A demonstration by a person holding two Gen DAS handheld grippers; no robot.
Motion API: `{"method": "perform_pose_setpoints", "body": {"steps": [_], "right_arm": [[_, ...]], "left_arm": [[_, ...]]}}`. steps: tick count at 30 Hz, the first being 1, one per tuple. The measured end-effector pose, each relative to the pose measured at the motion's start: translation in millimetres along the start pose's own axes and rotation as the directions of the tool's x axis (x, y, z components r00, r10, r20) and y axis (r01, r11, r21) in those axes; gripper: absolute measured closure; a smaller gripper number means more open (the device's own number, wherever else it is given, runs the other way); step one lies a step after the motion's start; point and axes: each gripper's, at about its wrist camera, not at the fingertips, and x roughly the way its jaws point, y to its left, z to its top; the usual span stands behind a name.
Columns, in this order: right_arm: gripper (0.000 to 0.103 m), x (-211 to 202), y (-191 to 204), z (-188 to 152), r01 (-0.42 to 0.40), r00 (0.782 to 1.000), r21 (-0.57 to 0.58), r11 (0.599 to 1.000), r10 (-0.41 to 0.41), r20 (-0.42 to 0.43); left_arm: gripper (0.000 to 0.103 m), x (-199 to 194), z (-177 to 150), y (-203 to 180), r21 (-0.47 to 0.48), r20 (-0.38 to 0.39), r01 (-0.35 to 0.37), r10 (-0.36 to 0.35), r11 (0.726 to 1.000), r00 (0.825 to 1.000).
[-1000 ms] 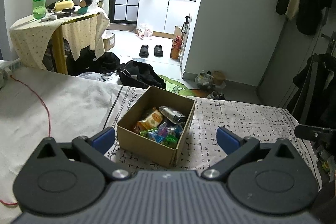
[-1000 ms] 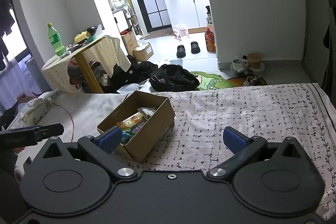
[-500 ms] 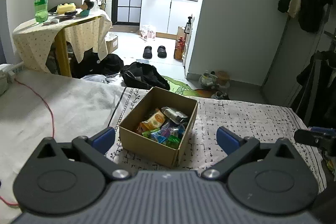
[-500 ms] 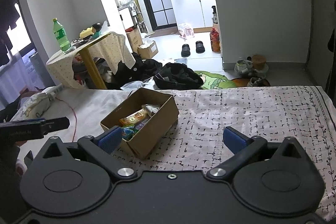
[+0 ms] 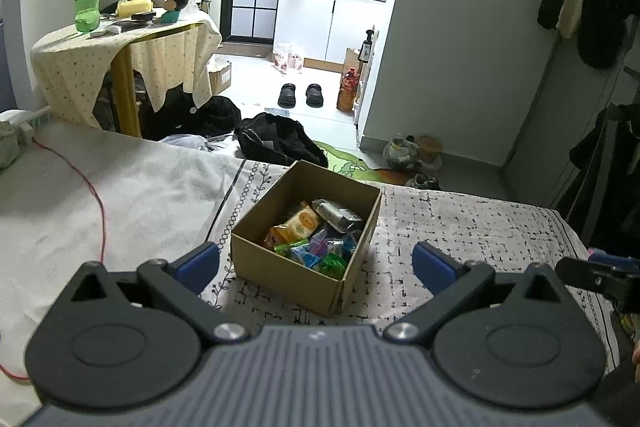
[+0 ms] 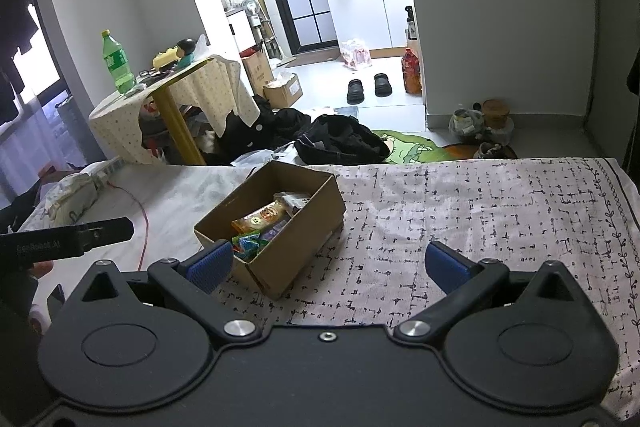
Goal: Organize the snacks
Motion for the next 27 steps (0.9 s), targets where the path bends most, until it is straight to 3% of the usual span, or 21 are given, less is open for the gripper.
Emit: {"method": "perform_pose_setpoints", "body": {"steps": [27], "right_arm": [[0.000,-1.2,-1.2,-0.4,0.010,1.000,0.012,1.000,-0.010,0.013]], "left_arm": [[0.001,-0.2,-1.1,-1.0,0.006,0.001,-0.003,0.003,1.000,1.000]]}}
